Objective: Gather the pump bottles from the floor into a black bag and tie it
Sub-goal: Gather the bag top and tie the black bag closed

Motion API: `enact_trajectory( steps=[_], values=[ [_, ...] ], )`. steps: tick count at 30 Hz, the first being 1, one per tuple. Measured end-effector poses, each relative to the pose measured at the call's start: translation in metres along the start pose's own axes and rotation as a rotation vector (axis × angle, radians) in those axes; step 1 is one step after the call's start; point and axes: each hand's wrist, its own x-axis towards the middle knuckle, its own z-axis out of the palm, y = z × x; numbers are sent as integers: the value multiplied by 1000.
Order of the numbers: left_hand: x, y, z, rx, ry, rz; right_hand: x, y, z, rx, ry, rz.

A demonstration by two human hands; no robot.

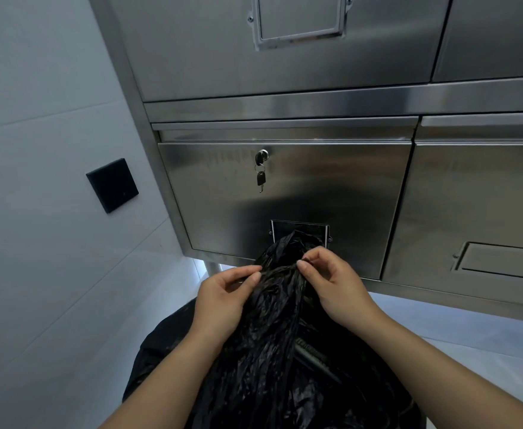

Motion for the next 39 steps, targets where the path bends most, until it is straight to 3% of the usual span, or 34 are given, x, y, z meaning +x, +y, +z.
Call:
enact_trajectory(
  steps=[6, 11, 15, 24, 27, 31, 36, 39],
  values=[
    [2, 5, -7, -69, -67, -9, -1, 3, -1, -3, 19, 35],
    [-2, 8, 4, 117, -186, 51, -3, 6, 4, -142, 93, 35],
    [-6, 3, 12, 339, -126, 213, -1, 6, 4, -130, 147, 58],
    [0, 1, 5, 184, -91, 94, -4, 5, 0, 112, -211, -48],
    [1, 2, 4, 185, -166, 102, -3, 4, 2, 84, -155, -87],
    [1, 1, 2, 163, -149, 89, 0, 3, 5, 58, -30, -76],
    [3, 0, -6, 59, -88, -23, 6, 9, 0, 66, 127, -5],
    [3, -1, -4, -10, -111, -91, 5, 11, -1, 46, 128, 4]
  ],
)
